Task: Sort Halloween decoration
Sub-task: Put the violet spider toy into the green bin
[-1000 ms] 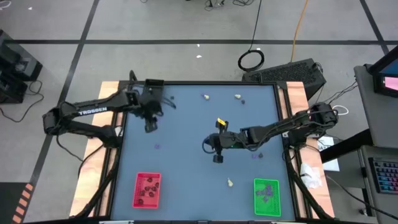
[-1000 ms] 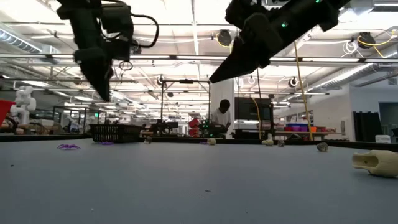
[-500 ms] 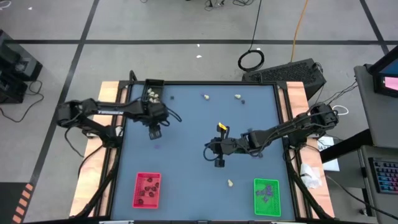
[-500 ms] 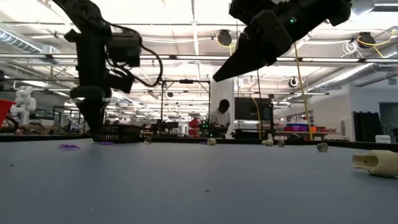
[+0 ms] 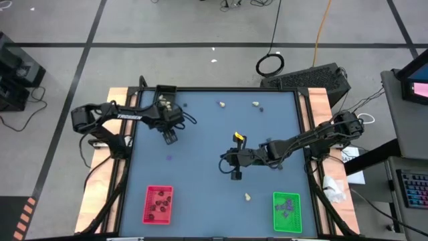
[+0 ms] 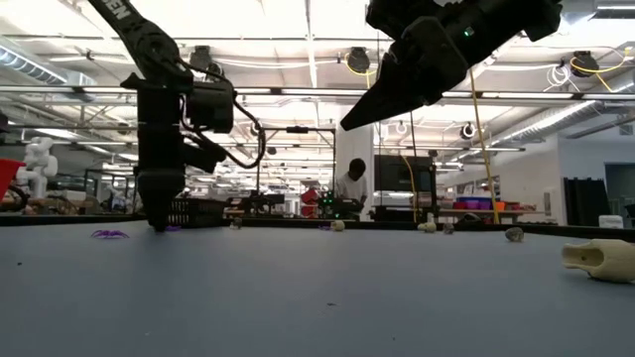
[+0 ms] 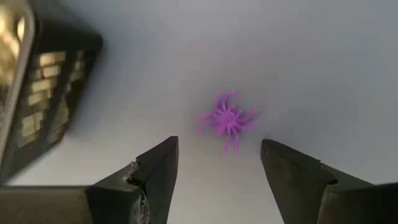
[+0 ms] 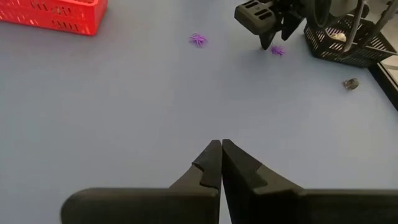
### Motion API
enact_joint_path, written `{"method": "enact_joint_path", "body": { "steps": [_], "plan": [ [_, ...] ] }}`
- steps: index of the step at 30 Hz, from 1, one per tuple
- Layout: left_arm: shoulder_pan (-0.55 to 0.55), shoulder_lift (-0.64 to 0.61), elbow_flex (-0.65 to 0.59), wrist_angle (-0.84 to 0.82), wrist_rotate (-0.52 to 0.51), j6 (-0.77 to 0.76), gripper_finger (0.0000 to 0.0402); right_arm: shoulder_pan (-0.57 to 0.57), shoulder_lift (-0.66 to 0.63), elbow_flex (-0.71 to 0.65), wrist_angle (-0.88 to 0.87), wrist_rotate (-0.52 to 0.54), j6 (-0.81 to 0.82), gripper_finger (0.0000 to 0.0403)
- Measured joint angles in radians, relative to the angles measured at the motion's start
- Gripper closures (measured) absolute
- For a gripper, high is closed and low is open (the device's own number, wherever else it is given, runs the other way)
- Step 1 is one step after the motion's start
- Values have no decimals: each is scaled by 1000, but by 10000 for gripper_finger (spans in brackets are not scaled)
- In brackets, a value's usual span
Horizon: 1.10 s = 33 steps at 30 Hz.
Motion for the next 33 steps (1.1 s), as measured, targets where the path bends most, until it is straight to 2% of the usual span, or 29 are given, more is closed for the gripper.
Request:
{"method": "enact_joint_path", "body": {
  "steps": [5, 8, 16, 19, 21, 25, 28, 33],
  "plan": [
    [13, 1, 0, 31, 13, 74, 173, 0, 0, 0, -1, 0, 0, 403],
    [39, -1, -8, 43, 65, 74, 193, 0, 0, 0, -2, 0, 0, 403],
    [91, -1, -20, 51, 153, 78, 321, 0, 0, 0, -3, 0, 0, 403],
    [88, -1, -21, 52, 163, 91, 373, 0, 0, 0, -5, -1, -3, 403],
    [83, 0, -22, 53, 158, 96, 394, 0, 0, 0, -11, -1, -3, 403],
    [58, -2, -22, 56, 163, 104, 398, 5, 0, 0, -34, -1, -1, 403],
    [26, -15, -26, 70, 207, 123, 400, 14, 0, 0, -50, -1, 2, 403],
    [-47, -32, -26, 140, 448, 126, 401, 27, 33, 0, 1, -33, -1, 401]
  ]
}}
